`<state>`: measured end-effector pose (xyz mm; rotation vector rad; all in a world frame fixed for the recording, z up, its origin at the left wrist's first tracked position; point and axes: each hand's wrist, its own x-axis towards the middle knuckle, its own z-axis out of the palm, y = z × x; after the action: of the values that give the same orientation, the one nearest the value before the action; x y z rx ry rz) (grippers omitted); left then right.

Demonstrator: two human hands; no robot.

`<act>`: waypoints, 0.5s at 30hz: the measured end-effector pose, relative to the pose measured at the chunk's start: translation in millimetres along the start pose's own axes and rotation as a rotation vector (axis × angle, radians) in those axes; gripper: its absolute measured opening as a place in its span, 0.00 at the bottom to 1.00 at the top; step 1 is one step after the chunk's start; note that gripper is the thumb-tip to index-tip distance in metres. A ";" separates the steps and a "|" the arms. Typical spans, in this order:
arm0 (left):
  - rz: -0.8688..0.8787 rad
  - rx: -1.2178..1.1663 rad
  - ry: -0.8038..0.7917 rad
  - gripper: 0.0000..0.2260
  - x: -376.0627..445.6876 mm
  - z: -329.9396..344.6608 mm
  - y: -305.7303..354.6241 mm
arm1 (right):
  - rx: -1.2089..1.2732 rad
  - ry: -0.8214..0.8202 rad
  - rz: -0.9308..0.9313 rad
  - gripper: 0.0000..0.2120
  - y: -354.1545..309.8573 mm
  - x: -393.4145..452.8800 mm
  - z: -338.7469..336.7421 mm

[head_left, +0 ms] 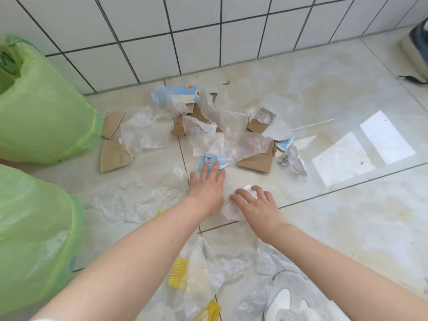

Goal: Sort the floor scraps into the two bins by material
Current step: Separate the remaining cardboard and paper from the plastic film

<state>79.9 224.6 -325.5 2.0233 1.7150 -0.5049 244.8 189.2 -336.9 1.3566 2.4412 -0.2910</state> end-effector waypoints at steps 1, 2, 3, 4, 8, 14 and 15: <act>-0.028 -0.010 -0.050 0.31 2.5 -0.8 -0.7 | 0.016 0.008 0.019 0.35 0.0 -0.8 -0.2; -0.048 -0.017 -0.094 0.32 2.9 -0.7 -1.4 | 0.012 0.006 0.042 0.33 0.3 -1.5 0.0; -0.057 -0.025 -0.109 0.33 1.8 0.4 -2.4 | -0.003 0.012 0.062 0.32 1.6 -1.1 -0.5; -0.057 -0.036 -0.085 0.33 -0.1 3.0 -3.5 | -0.010 0.006 0.078 0.30 3.4 -0.3 -1.3; -0.026 0.010 0.096 0.31 -19.0 22.6 -5.6 | 0.011 -0.070 0.124 0.23 15.0 -1.6 -10.3; -0.056 0.036 0.307 0.23 -46.5 46.6 -8.2 | 0.171 -0.182 0.246 0.18 15.2 -7.3 -16.2; -0.091 -0.032 0.313 0.21 -47.0 45.6 -9.3 | 0.182 -0.178 0.246 0.18 16.2 -7.7 -17.2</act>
<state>63.2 162.1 -339.3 2.0955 1.9881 -0.1926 259.2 197.4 -318.4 1.6134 2.1190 -0.5571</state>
